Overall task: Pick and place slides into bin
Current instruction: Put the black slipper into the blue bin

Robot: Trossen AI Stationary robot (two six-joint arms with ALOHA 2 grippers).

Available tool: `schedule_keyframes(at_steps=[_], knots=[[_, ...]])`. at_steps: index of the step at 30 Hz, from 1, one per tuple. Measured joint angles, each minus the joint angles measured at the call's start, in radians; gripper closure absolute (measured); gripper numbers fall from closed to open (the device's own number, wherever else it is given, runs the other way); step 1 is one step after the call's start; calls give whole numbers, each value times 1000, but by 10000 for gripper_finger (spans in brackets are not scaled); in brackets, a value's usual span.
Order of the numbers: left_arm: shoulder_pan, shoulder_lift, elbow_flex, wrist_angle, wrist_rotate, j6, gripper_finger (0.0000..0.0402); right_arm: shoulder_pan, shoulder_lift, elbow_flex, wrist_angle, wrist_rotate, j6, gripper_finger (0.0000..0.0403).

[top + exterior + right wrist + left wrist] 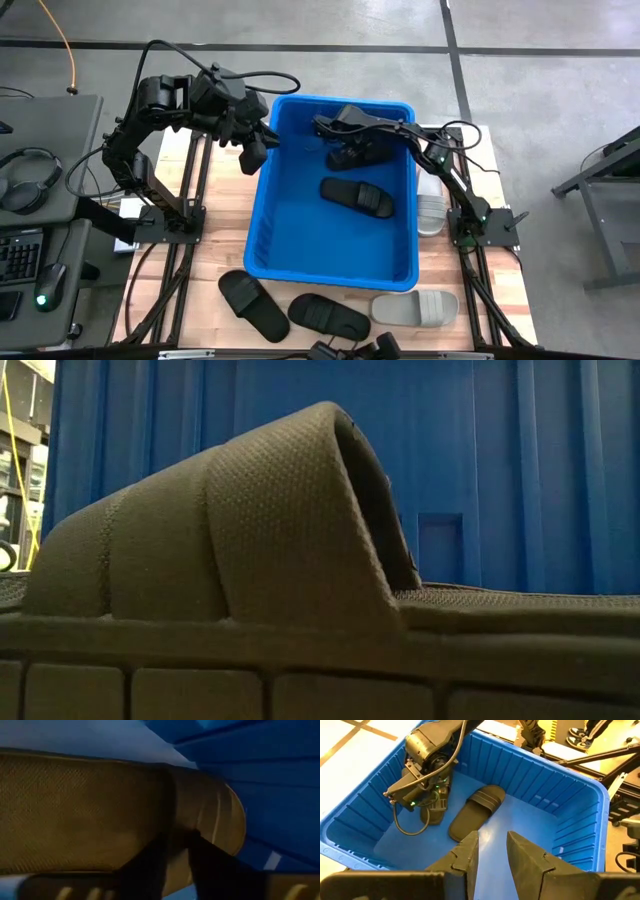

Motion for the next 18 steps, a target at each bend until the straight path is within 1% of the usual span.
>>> schedule_keyframes(at_steps=[2,3,7,11,18], knots=[[0,0,0,0,1,0,312,-3,-1,0,11,-6,23,386],[0,0,0,0,2,0,312,-3,-1,0,17,-8,32,394],[0,0,0,0,2,0,312,-6,-2,0,24,-15,90,385],[0,0,0,0,2,0,312,-5,-4,0,47,-18,136,398],[0,0,0,-6,2,0,312,-10,-5,0,60,-20,254,401]])
